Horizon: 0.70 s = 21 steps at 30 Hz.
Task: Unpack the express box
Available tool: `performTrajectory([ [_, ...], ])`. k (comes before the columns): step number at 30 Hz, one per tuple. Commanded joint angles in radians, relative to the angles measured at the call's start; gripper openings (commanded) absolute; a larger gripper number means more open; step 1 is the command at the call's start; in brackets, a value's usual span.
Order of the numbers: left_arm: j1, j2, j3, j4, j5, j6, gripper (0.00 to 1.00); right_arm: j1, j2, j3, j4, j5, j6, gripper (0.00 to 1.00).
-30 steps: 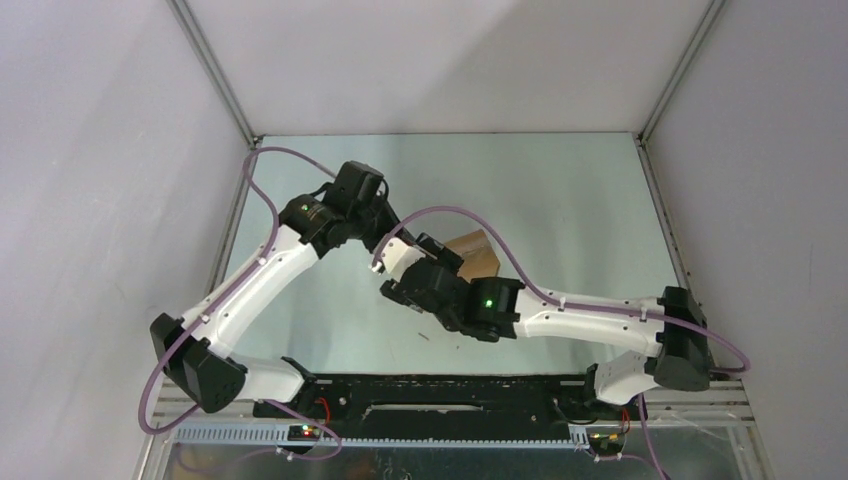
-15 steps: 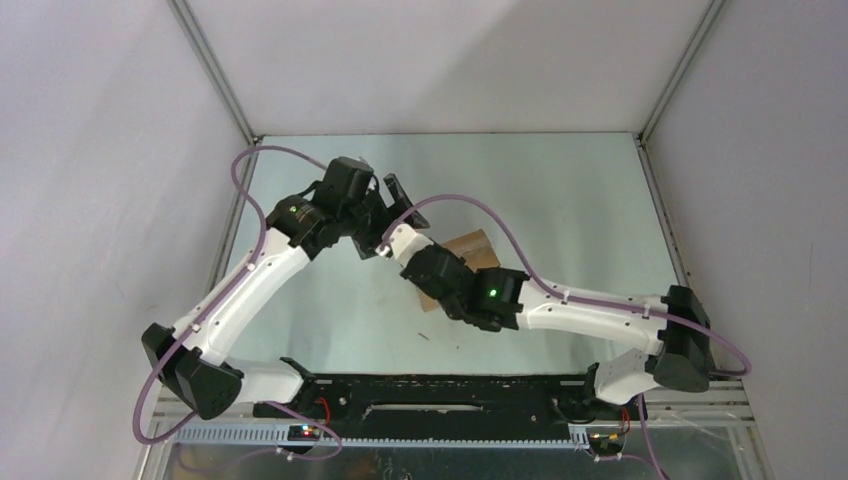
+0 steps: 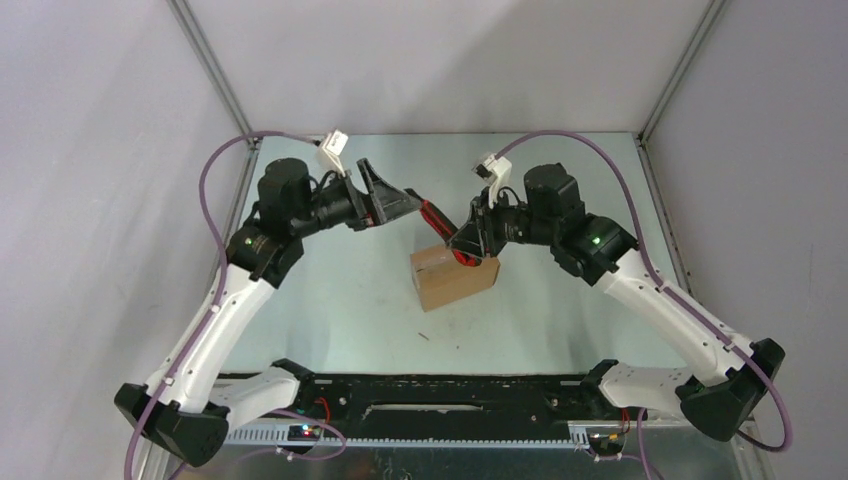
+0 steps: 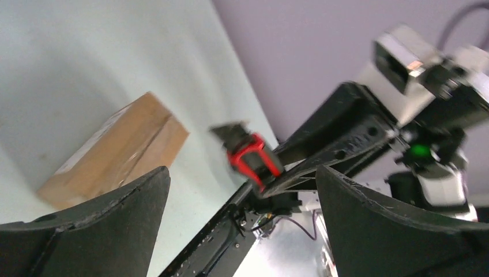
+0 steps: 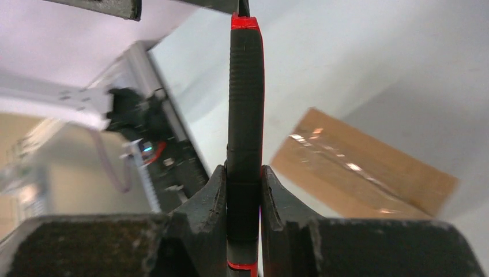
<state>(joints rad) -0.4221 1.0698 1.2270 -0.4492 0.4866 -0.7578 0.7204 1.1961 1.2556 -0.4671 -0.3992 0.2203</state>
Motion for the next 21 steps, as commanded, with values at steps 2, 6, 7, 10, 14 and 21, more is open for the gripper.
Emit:
performTrajectory([
  [2, 0.002, -0.018, -0.132, 0.487, 0.336, -0.073, 1.00, -0.061, -0.001, 0.042, 0.064, -0.432, 0.172, 0.00],
  [6, 0.000, -0.011, -0.172, 0.583, 0.419, -0.116, 0.99, -0.086, -0.008, 0.036, 0.124, -0.506, 0.261, 0.00],
  [7, 0.000, -0.012, -0.172, 0.572, 0.424, -0.103, 0.99, -0.089, -0.013, 0.034, 0.139, -0.515, 0.277, 0.00],
  [10, 0.000, -0.015, -0.192, 0.620, 0.440, -0.135, 0.95, -0.095, -0.016, 0.034, 0.171, -0.541, 0.322, 0.00],
  [14, 0.000, -0.017, -0.242, 0.799, 0.467, -0.259, 0.84, -0.103, -0.001, 0.033, 0.188, -0.565, 0.356, 0.00],
  [21, 0.000, 0.002, -0.276, 0.907, 0.525, -0.349, 0.61, -0.117, 0.017, 0.031, 0.205, -0.603, 0.395, 0.00],
])
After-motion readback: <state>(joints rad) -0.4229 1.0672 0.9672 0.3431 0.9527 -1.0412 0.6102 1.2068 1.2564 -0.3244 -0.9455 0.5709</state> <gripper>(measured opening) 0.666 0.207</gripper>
